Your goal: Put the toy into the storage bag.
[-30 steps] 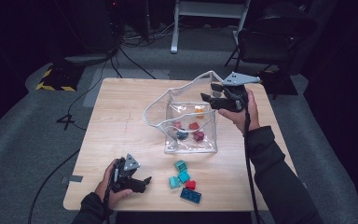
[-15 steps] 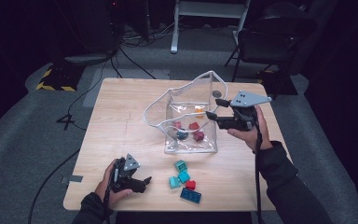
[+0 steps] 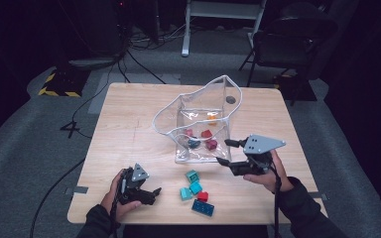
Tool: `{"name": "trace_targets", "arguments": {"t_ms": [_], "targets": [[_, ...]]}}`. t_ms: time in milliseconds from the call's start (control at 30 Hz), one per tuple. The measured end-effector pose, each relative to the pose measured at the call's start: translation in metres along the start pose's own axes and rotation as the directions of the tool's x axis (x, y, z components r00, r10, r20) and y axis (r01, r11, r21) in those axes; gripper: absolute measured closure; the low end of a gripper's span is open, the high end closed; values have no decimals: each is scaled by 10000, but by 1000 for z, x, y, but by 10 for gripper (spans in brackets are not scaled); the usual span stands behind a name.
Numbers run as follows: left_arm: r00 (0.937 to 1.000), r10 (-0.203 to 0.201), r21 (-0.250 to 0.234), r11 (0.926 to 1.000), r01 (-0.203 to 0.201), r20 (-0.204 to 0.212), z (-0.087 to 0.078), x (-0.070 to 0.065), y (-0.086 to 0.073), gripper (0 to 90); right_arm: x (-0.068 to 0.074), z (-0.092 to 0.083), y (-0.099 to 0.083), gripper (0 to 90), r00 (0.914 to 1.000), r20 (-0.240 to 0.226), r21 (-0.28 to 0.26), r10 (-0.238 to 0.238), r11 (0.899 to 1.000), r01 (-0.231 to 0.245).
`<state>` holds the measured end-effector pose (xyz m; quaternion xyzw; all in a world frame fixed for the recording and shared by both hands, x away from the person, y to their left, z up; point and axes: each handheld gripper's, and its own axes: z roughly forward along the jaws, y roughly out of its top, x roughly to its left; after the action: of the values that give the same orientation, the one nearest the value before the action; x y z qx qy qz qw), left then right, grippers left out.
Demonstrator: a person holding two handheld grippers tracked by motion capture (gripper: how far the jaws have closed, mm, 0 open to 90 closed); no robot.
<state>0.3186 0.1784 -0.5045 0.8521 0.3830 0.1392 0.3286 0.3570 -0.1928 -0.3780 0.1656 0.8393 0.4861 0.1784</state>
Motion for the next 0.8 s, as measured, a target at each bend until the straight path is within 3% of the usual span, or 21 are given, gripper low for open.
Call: {"name": "trace_targets", "arguments": {"t_ms": [200, 367, 500, 567, 800], "targets": [[10000, -3, 1, 10000, 3, 0, 0, 0, 0, 61, 21, 8, -28, 363, 9971, -766, 477, 46, 9989, -10], [10000, -3, 1, 10000, 3, -1, 0, 0, 0, 61, 39, 18, -46, 369, 9858, -1679, 815, -60, 9965, 200], [10000, -1, 3, 10000, 1, -3, 0, 0, 0, 61, 53, 29, -56, 375, 9731, -2281, 1308, -337, 9893, 649], [10000, -6, 1, 10000, 6, -3, 0, 0, 0, 61, 57, 33, -59, 377, 9692, -2432, 1428, -390, 9869, 756], [10000, -5, 1, 10000, 5, -2, 0, 0, 0, 60, 60, 41, -65, 378, 9559, -2937, 1438, 37, 9888, 404]]}}
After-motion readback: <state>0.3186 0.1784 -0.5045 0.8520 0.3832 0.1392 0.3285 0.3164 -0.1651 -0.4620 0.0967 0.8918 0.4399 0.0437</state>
